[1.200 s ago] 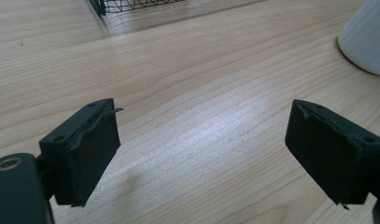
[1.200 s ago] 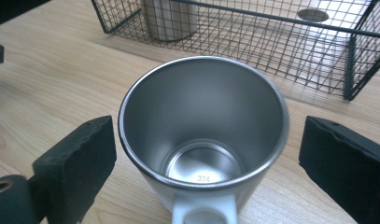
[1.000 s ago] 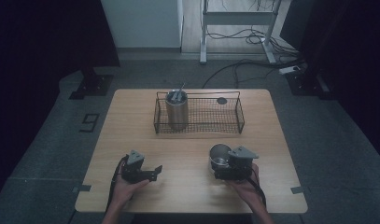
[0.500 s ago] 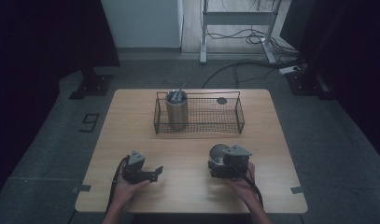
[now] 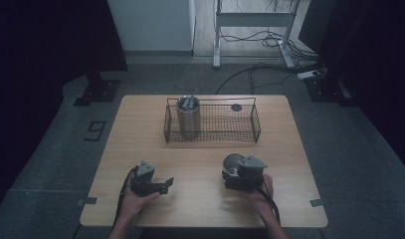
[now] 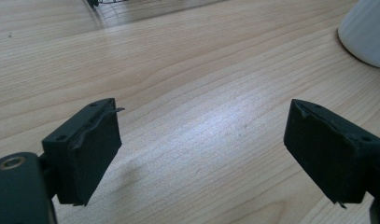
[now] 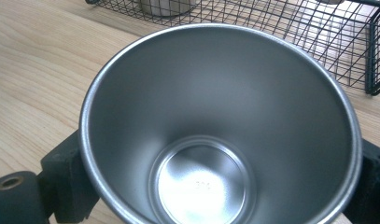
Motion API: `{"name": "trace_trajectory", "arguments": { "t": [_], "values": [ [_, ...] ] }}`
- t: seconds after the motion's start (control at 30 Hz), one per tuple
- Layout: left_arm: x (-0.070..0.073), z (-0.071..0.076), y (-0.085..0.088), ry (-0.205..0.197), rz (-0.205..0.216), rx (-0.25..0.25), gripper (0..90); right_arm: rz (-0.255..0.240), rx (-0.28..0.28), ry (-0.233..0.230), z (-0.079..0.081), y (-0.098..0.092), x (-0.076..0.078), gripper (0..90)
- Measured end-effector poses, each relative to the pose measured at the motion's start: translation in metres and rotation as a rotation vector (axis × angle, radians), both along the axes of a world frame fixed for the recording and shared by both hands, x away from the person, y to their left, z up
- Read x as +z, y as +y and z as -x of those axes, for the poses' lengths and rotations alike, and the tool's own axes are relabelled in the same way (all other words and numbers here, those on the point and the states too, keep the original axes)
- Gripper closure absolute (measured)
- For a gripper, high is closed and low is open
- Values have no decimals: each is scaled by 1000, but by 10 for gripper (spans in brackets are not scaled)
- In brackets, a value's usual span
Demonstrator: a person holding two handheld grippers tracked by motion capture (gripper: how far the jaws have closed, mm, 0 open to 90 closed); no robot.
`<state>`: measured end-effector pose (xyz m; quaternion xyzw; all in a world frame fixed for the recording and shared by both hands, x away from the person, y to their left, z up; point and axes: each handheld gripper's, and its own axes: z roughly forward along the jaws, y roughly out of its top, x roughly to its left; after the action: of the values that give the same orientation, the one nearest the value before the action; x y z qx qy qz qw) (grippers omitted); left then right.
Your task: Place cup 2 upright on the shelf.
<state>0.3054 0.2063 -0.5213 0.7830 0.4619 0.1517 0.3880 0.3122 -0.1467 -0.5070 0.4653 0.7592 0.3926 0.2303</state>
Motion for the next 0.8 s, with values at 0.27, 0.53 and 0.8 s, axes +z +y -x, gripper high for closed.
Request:
{"name": "trace_trajectory", "arguments": {
  "t": [0.27, 0.53, 0.8],
  "values": [
    [-1, 0, 0, 6, 0, -2, 110, 1, 15, -2, 0, -1, 0, 73],
    [-1, 0, 1, 8, 4, 0, 111, -13, 8, -20, 2, -3, 3, 74],
    [-1, 0, 3, 13, 17, 6, 111, -43, 12, -50, 9, -7, 17, 74]
  ]
}}
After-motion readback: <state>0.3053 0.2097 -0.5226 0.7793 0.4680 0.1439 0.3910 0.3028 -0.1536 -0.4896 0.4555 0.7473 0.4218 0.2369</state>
